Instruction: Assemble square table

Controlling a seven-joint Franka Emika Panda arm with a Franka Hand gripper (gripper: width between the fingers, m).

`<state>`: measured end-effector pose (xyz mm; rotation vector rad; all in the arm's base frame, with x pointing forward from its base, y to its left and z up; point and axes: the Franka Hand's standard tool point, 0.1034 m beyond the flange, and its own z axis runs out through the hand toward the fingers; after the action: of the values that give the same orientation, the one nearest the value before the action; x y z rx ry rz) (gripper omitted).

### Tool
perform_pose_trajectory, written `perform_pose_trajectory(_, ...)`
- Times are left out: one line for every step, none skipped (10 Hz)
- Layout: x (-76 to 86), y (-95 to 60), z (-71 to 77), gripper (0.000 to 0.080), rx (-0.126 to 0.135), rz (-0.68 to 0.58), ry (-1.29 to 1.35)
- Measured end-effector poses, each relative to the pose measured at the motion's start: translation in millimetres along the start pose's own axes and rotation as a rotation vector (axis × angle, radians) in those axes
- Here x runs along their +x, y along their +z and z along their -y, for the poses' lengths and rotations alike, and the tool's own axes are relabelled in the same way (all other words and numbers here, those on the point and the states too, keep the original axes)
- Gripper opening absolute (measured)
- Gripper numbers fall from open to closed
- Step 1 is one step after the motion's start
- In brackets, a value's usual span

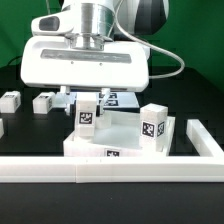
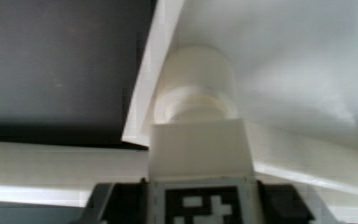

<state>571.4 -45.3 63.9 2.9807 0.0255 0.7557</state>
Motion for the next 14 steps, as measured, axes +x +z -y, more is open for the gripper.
perform_pose_trajectory(0.0,0.0,0.0,0.0287,0.000,0.000,0.000)
perform_pose_trajectory(-0.1,0.0,-0.1,0.0287,0.000,0.000,0.000)
perform_pose_trajectory(-0.1,0.1,-0.1,0.0468,0.000,0.000,0.000)
perform_pose_trajectory(-0.1,0.1,-0.1,0.0592,0.000,0.000,0.000)
perform_pose_trajectory(-0.1,0.1,-0.2,0.0592,0.000,0.000,0.000)
perform_pose_trajectory(-0.1,0.1,-0.2,0.0637,0.000,0.000,0.000)
perform_pose_trajectory(-0.2,0.1,-0.4,0.0647,0.000,0.000,0.000)
perform_pose_trajectory(-0.2,-0.1,-1.3,0.0647,-0.002,0.001,0.001)
perform_pose_trajectory(1.4,-1.7,-2.2,0.0647,-0.002,0.000,0.002)
perform_pose_trajectory(6.1,-7.0,-0.9,0.0649,0.005,0.010,0.005)
perform_pose_trajectory(14.7,-15.3,4.8,0.0649,0.020,0.031,0.010)
perform_pose_trajectory(23.0,-20.6,10.0,0.0649,0.029,0.032,0.010)
perform_pose_trajectory(22.7,-19.9,11.3,0.0649,0.030,0.032,0.008)
perform_pose_trajectory(20.1,-18.2,10.3,0.0649,0.029,0.037,0.008)
